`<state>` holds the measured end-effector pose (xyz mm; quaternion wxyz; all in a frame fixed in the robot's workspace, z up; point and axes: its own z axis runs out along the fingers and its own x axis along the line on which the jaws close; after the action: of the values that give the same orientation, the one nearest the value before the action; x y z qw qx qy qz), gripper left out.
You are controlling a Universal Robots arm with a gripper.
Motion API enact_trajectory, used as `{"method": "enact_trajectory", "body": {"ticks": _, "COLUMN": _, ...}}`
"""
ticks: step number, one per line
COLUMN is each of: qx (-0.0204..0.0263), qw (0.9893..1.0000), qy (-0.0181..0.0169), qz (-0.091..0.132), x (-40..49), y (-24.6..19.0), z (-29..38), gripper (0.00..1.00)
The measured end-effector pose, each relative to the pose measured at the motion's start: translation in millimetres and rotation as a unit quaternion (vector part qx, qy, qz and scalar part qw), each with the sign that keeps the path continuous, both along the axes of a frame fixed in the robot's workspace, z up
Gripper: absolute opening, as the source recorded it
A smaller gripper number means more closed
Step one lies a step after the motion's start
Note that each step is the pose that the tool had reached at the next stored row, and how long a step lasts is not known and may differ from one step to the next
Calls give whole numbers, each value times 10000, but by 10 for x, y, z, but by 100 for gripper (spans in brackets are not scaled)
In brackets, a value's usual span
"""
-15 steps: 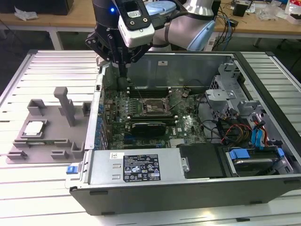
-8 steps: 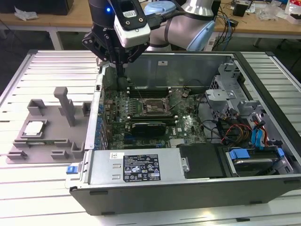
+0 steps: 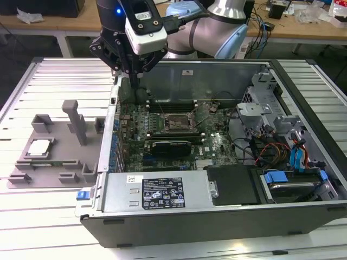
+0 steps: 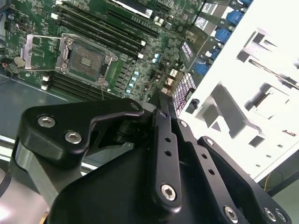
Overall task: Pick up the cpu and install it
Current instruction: 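Reach for the cpu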
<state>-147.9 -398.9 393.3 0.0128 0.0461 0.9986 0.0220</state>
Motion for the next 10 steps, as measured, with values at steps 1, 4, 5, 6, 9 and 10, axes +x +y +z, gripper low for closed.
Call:
{"method": "enact_trajectory", "body": {"ticks": 1, "qx": 0, "qw": 10000, "qy": 0, "qz": 0, "x": -15, "y": 0, "z": 0, "gripper": 11}}
{"method": "enact_trajectory", "body": {"ticks": 4, "qx": 0, "qw": 10000, "qy": -1, "qz": 0, "x": -68, "y": 0, "z": 0, "gripper": 11}}
{"method": "enact_trajectory", "body": {"ticks": 5, "qx": 0, "qw": 10000, "qy": -2, "qz": 0, "x": -84, "y": 0, "z": 0, "gripper": 11}}
{"method": "enact_trajectory", "body": {"ticks": 6, "qx": 0, "qw": 10000, "qy": -2, "qz": 0, "x": -96, "y": 0, "z": 0, "gripper": 11}}
{"method": "enact_trajectory", "body": {"ticks": 9, "qx": 0, "qw": 10000, "qy": -3, "qz": 0, "x": -145, "y": 0, "z": 0, "gripper": 11}}
{"method": "enact_trajectory", "body": {"ticks": 10, "qx": 0, "qw": 10000, "qy": -4, "qz": 0, "x": -166, "y": 1, "z": 0, "gripper": 11}}
